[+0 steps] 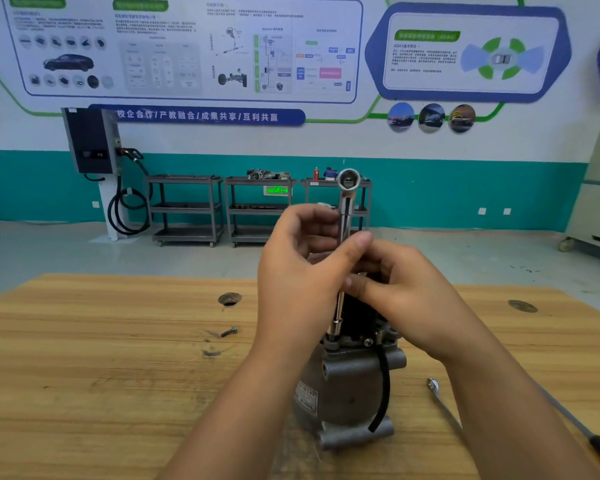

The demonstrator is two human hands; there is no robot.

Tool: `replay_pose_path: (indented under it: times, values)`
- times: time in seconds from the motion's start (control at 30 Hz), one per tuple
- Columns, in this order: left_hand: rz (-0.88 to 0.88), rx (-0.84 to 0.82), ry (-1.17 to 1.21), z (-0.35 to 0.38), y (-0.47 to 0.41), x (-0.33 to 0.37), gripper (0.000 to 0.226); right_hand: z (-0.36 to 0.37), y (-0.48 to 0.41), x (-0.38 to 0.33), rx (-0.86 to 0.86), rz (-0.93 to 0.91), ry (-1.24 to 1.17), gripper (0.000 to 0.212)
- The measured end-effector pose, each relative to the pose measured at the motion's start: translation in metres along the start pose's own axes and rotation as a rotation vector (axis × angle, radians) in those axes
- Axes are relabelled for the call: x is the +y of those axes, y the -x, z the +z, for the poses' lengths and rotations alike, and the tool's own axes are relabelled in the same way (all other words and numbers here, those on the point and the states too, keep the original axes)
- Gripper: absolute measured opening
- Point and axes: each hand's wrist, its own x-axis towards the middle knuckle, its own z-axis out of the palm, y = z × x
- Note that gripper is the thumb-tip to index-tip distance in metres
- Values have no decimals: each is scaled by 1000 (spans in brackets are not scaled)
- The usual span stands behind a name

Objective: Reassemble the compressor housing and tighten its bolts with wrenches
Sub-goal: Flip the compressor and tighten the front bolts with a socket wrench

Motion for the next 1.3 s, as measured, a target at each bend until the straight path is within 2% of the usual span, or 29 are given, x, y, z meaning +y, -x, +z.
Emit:
replay_pose_path:
  times: [0.13, 0.3, 0.43, 0.53, 0.63, 0.77, 0.93, 1.0, 1.13, 1.23, 1.3]
  values:
    - [-76, -4, 155, -4, 1, -5, 16, 1, -1, 2, 31, -2, 28, 17]
    - [-7, -77, 43, -5, 4, -7, 13, 2, 2, 0, 83, -14, 41, 24]
    - [-74, -53, 65, -6, 2, -7, 10, 7, 4, 0, 125, -18, 50, 22]
    - [-125, -67, 65, -8, -1, -5, 20, 9, 4, 0, 114, -13, 93, 16]
    - [-136, -98, 60, -6, -3, -2, 28, 5, 4, -1, 18, 2, 66, 23]
    - [-171, -137, 71, -7, -6, -3, 32, 3, 4, -1, -23, 22, 35, 29]
    - [-189, -208, 124, -9, -4, -2, 20, 5, 2, -1, 46, 40, 103, 12]
    - [-217, -187, 163, -7, -3, -2, 14, 6, 2, -1, 94, 49, 135, 6]
    - [-213, -96, 153, -3, -1, -2, 7, 9, 1, 0, 163, 42, 133, 12]
    - [-211, -104, 147, -3, -2, -2, 5, 10, 0, 1, 177, 52, 135, 19]
    - [-205, -129, 162, -4, -2, -3, 10, 8, 0, 0, 141, 43, 135, 9]
